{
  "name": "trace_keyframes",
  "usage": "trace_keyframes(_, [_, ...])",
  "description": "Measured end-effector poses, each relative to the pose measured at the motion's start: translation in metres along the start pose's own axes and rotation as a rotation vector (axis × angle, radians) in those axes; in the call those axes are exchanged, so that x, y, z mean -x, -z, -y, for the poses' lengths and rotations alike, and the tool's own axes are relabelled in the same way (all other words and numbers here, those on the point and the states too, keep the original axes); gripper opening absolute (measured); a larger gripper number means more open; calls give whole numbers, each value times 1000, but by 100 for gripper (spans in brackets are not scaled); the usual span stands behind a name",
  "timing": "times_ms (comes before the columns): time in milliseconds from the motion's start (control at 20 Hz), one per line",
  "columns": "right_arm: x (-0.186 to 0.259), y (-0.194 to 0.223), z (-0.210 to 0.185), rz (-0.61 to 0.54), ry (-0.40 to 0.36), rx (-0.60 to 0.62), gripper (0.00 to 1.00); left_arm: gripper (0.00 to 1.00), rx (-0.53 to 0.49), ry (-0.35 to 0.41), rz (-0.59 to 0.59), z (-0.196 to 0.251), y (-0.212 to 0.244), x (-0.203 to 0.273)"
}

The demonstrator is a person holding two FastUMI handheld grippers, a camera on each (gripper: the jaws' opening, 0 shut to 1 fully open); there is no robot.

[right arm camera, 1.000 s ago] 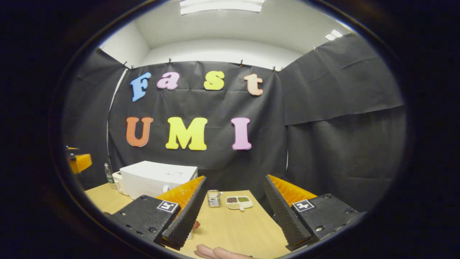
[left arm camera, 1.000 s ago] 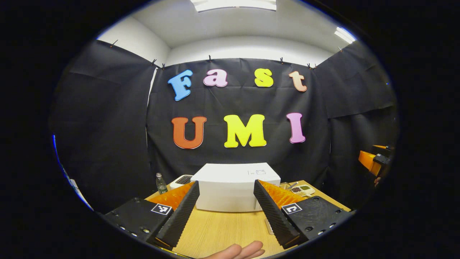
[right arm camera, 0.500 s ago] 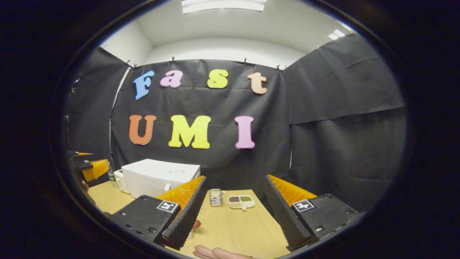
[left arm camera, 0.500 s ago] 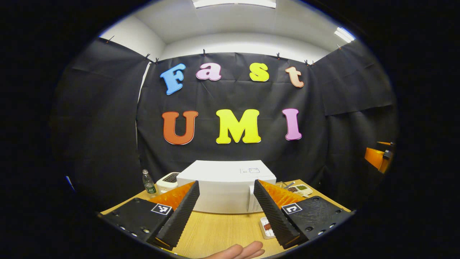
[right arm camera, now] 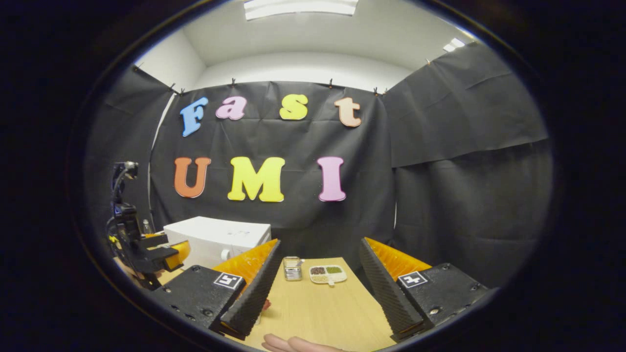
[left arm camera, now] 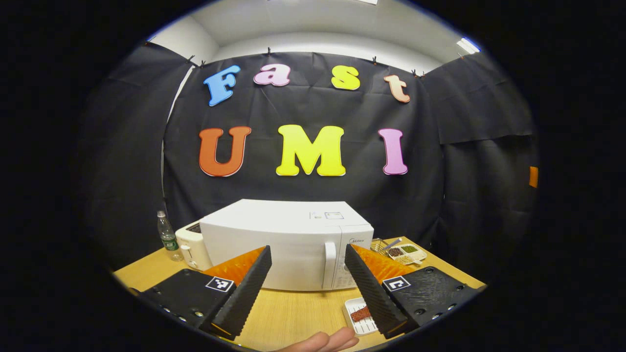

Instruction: Open the microwave oven with the left hand, put the food in, and close the microwave oven.

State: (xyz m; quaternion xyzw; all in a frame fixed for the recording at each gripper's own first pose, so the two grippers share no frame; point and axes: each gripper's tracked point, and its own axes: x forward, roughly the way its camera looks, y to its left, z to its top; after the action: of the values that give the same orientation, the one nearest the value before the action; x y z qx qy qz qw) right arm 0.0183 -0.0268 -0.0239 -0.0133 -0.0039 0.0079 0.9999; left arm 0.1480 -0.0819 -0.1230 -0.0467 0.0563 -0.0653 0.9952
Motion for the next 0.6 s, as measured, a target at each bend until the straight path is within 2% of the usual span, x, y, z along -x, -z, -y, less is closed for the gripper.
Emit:
trace_keyframes(100, [-6,8,1,-15,-5,-6,90,95,31,13,-24,7,13,-20])
trace_keyframes(150, [-7,11,4,-24,-6,-8,100,94,27,21,-20,12,16,-30])
trace_keyframes(250, [-10,17,10,-32,-2,-20,100,91,-5,12,-26,13,28,-50])
trace_keyframes(550, [-9,21,26,-3,4,-11,100,91,-53,1,-44,20,65,-98])
trace_keyframes(600, [-9,20,30,9,12,-3,100,80,-46,-3,-58,20,73,-103])
